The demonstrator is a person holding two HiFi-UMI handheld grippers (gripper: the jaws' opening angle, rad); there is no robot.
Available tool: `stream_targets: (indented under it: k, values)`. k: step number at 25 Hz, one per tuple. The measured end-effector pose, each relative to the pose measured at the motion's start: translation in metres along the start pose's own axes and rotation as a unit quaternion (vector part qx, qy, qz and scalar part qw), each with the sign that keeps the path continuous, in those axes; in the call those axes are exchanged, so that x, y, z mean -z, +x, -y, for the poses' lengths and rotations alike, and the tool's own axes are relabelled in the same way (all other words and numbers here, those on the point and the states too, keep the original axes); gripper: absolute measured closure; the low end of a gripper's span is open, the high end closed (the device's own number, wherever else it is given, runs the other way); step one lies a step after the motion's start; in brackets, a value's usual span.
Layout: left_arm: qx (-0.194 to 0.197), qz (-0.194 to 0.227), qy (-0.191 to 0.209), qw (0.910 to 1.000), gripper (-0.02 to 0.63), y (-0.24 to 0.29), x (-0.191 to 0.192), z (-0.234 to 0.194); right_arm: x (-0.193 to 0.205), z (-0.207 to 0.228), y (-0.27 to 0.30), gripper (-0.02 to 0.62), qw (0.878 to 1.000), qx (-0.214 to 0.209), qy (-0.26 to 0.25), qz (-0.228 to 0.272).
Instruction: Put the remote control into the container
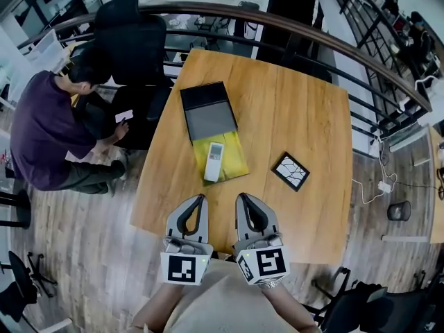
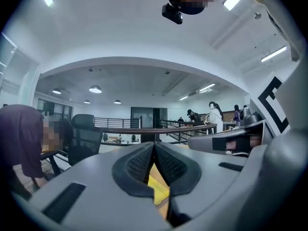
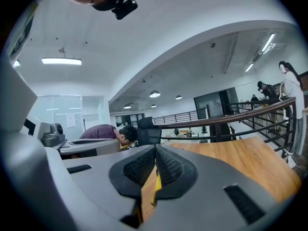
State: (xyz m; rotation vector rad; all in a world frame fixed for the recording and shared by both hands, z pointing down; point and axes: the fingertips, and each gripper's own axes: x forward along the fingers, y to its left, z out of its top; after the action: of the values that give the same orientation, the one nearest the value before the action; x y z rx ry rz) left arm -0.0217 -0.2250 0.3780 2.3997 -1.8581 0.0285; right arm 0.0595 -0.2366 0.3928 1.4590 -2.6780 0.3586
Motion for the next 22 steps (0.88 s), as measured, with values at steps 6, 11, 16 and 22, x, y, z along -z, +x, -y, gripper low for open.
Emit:
stream_targets:
  k: [6, 11, 16, 22]
  values:
    - [-0.001, 0.006, 0.007, 1.0, 0.594, -0.008, -0.012, 0.006, -0.014, -0.008, -0.013, 0.577, 1.0, -0.006, -0.01, 0.02]
    - [0.006, 0.015, 0.01, 0.9998, 0.594, -0.01, -0.016, 0.013, -0.013, -0.005, -0.02, 0.577, 1.0, 0.004, -0.014, 0.02]
    - [0.006, 0.016, 0.003, 0.9998, 0.594, -0.011, -0.01, 0.016, -0.01, -0.006, -0.025, 0.577, 1.0, 0.007, -0.023, 0.012]
    - [-0.004, 0.024, -0.004, 0.9997, 0.593, -0.01, -0.009, 0.014, -0.008, -0.004, -0.026, 0.577, 0.999, 0.013, -0.033, 0.008]
